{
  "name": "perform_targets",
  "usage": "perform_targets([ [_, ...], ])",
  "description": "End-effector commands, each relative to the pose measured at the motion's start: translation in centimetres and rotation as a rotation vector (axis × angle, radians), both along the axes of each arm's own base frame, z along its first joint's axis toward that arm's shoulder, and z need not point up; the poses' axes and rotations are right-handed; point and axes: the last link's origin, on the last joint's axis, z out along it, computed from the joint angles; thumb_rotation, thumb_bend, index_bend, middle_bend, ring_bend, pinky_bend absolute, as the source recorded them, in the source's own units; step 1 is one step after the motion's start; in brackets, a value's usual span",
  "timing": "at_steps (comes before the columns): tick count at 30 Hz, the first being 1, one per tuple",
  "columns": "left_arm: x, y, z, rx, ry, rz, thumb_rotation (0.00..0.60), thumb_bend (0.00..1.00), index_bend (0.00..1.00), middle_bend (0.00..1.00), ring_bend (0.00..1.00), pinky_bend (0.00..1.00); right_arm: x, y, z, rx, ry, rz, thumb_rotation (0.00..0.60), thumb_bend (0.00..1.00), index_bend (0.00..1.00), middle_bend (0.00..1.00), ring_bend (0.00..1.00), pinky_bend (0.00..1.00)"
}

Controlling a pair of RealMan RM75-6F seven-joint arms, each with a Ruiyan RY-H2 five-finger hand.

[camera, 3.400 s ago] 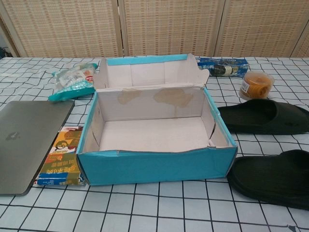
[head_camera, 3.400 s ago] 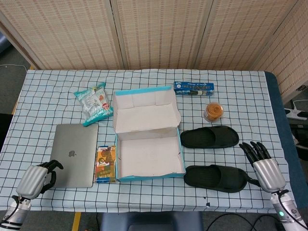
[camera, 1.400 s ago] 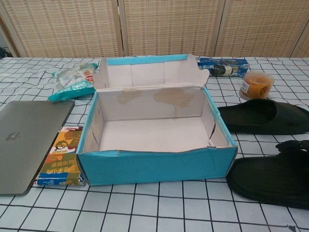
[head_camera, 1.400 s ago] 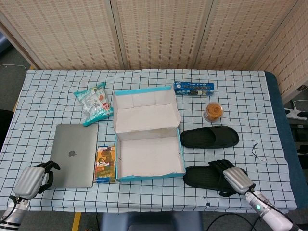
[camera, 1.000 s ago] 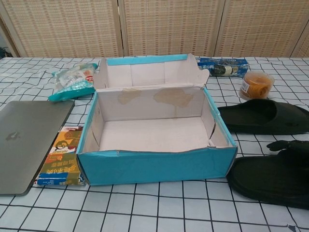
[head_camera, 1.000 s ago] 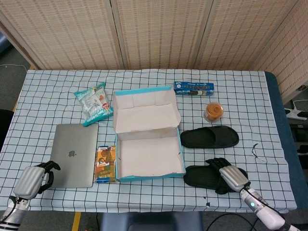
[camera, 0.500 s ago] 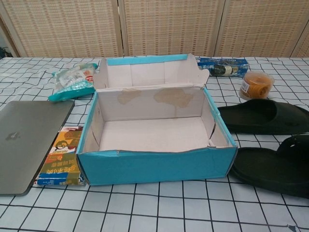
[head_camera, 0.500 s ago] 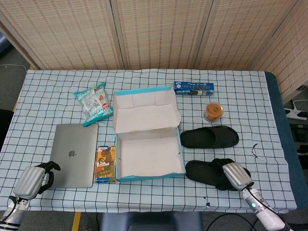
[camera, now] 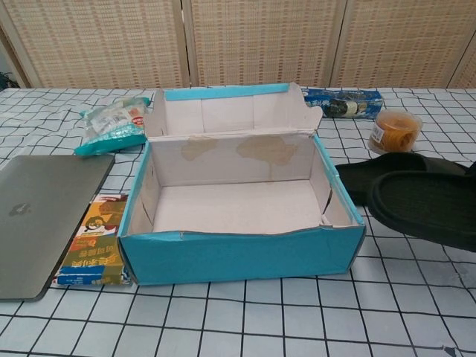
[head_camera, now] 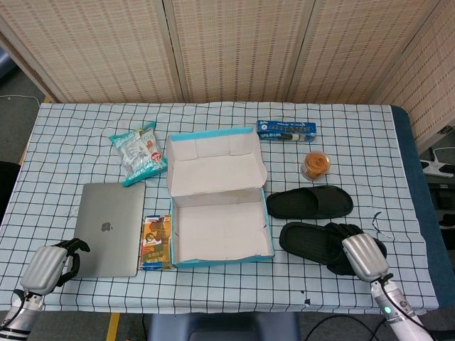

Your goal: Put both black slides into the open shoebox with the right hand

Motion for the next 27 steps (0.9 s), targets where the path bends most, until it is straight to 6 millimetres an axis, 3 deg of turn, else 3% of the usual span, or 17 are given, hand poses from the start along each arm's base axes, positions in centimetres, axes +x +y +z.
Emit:
perform_targets([
  [1,0.0,0.0,-0.1,-0.003,-0.003,0.001,0.6,0.72,0.44,0.42,0.48,0.67,2.8,-0.3,1.8,-0.061,0.014,0.043,0.6,0.04,0.57,0.57,0.42,0.4],
  [7,-0.1,0.1,-0.2,-0.007,0.001,0.01,0.6,0.72,0.44,0.43,0.48,0.67,8.6,-1.2,0.4,0.04,-0.003,0.167,0.6,0.04,0.57,0.57,0.42,0.4],
  [13,-0.2,0.1,-0.2,-0.009,0.005,0.013,0.6,0.72,0.44,0.43,0.48,0.67,14.1,-2.9,-3.5,0.141,-0.012,0.266,0.6,0.04,0.57,0.57,0.42,0.4],
  [22,-0.3,0.1,0.0,-0.007,-0.003,0.015,0.6,0.72,0.44,0.44,0.48,0.67,19.2,-6.1,-9.0,0.226,-0.071,0.266,0.6,0.04,0.57,0.57,0.42,0.4],
  [27,-0.4,0.1,0.0,-0.003,0.0,0.014,0.6,0.72,0.44,0.44,0.48,0.67,20.1,-7.0,-10.8,0.242,-0.074,0.259,0.6,0.04,0.58,0.57,0.42,0.4],
])
